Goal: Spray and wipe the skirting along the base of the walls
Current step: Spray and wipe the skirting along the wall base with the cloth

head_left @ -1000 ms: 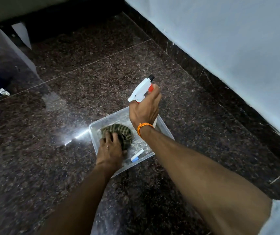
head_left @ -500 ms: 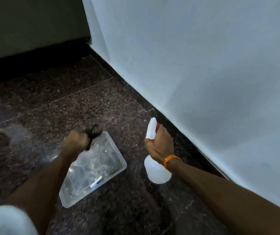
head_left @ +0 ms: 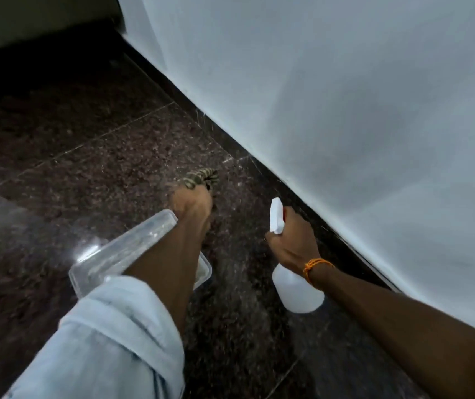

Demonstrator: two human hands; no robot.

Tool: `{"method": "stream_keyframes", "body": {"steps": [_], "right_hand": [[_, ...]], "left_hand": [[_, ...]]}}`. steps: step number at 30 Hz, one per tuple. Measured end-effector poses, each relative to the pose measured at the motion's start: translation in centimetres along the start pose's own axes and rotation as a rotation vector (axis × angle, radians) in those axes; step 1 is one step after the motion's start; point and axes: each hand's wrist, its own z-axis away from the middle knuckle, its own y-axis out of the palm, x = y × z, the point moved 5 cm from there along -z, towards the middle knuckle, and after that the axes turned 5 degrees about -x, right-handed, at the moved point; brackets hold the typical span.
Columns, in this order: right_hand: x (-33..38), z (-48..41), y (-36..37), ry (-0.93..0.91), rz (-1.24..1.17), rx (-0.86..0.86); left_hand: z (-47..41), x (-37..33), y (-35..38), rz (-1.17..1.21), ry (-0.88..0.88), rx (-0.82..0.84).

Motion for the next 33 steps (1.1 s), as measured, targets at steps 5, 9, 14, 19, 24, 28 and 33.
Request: {"method": "stream_keyframes", "body": {"steps": [5, 9, 14, 19, 24, 28, 33], "right_hand": [[-1.0, -2.5, 2.0, -0.003, -0.015, -0.024], [-3.4, -4.1, 3.3, -0.039, 0.018, 0.010], [-4.2, -6.7, 2.9, -0.009, 0.043, 0.021], [-5.5, -7.0, 4.0, 0.047, 0.059, 0.033], [-6.2, -7.9, 4.9, 0.111, -0.065, 0.128], [-7.0, -7.1, 3.9, 0.110, -0.099, 0.125], [-9.9, -5.8, 2.5, 0.255, -0.134, 0.143]], "left_hand": [[-2.6, 1.0, 6.2, 0.303, 0.072, -0.072], [-3.1, -1.3, 10.6, 0.200, 0.184, -0.005], [-4.8, 1.2, 12.3, 0.002, 0.143, 0.018], [-4.3, 2.4, 12.6, 0.040, 0.108, -0.005], [-4.4, 0.3, 16.0, 0.161, 0.055, 0.055], [-0.8, -1.2, 19.4, 0.080, 0.046, 0.203], [2.0, 2.9, 20.7, 0.009, -0.017, 0.227]]}}
